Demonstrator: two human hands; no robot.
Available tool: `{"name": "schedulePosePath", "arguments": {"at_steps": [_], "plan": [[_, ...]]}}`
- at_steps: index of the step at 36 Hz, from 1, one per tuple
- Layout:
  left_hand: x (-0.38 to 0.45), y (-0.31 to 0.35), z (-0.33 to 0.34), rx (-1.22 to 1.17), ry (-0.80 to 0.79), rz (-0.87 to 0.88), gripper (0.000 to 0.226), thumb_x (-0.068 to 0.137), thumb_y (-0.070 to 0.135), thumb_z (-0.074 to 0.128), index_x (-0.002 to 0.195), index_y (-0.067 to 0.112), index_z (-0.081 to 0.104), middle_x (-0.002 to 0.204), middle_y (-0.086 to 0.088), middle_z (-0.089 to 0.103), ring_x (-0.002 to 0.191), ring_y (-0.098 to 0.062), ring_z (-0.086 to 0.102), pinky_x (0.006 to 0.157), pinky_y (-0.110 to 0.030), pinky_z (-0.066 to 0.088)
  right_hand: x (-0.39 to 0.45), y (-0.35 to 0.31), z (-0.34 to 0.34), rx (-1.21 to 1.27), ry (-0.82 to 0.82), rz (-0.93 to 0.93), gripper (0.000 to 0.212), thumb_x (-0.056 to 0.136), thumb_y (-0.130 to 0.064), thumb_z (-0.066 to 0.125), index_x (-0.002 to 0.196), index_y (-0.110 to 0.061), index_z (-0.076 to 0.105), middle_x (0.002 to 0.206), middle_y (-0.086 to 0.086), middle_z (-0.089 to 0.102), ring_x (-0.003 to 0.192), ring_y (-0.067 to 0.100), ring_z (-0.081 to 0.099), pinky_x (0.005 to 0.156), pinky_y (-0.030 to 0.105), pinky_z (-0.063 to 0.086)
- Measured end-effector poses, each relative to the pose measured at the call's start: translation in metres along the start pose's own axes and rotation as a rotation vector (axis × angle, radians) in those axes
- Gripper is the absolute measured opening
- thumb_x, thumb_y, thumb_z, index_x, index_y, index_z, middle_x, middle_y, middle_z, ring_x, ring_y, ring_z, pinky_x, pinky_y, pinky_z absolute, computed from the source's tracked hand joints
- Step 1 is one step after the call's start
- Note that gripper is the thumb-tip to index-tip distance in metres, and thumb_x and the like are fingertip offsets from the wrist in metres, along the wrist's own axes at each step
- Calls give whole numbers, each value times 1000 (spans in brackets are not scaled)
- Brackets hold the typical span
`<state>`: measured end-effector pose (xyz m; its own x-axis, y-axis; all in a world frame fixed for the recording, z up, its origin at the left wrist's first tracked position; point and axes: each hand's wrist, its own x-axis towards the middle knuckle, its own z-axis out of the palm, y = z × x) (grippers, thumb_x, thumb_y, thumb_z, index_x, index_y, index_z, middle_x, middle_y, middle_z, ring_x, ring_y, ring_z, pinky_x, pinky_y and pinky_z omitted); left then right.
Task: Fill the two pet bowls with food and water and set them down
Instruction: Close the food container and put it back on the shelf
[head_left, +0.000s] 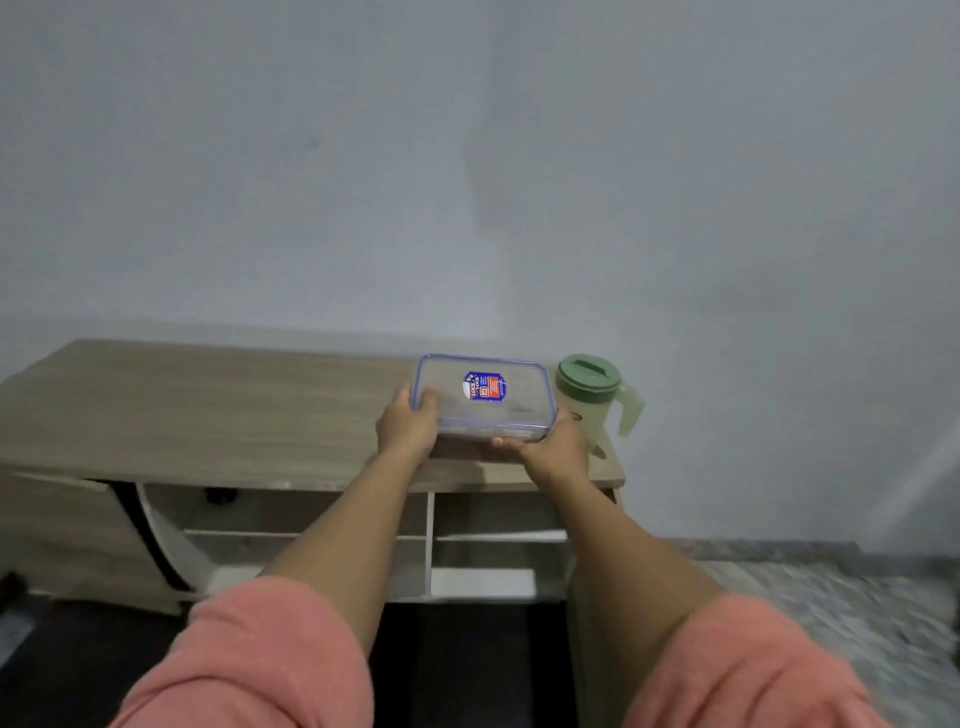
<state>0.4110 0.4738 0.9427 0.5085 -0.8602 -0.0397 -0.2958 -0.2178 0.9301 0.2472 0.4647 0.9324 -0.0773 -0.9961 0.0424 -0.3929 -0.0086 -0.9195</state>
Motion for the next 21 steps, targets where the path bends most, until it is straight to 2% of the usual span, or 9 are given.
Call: {"name": "schedulePosePath", "arguments": {"at_steps": [6,11,17,21], "plan": [[-36,-47,31,30,-10,-63,36,100,37,40,121,15,60,122,-11,64,114,-31,56,93,-33,42,-34,46,-21,-58,-43,47,68,63,-20,88,119,-10,51,110,5,67,92,16,59,76,19,40],[-52,-86,53,102,-40,-61,36,101,32,37,124,13,58,126,-14,61,119,-32,52,97,-32,38,-54,92,-20,-65,-48,114,72,66,-22,87,125,-10,47,116,6,63,94,16,55,75,20,41],[-63,-147,83,133,-76,-46,40,101,34,36,130,13,55,129,-14,60,122,-35,50,101,-34,37,-72,163,-4,-52,-19,111,72,66,-23,86,125,-12,47,110,3,63,90,13,54,74,20,40],[-64,-193,103,92,-88,-43,39,100,32,36,127,13,57,124,-14,61,116,-33,53,95,-35,41,-74,210,13,-59,0,100,72,64,-25,87,122,-12,47,115,6,63,92,14,54,74,20,41]]}}
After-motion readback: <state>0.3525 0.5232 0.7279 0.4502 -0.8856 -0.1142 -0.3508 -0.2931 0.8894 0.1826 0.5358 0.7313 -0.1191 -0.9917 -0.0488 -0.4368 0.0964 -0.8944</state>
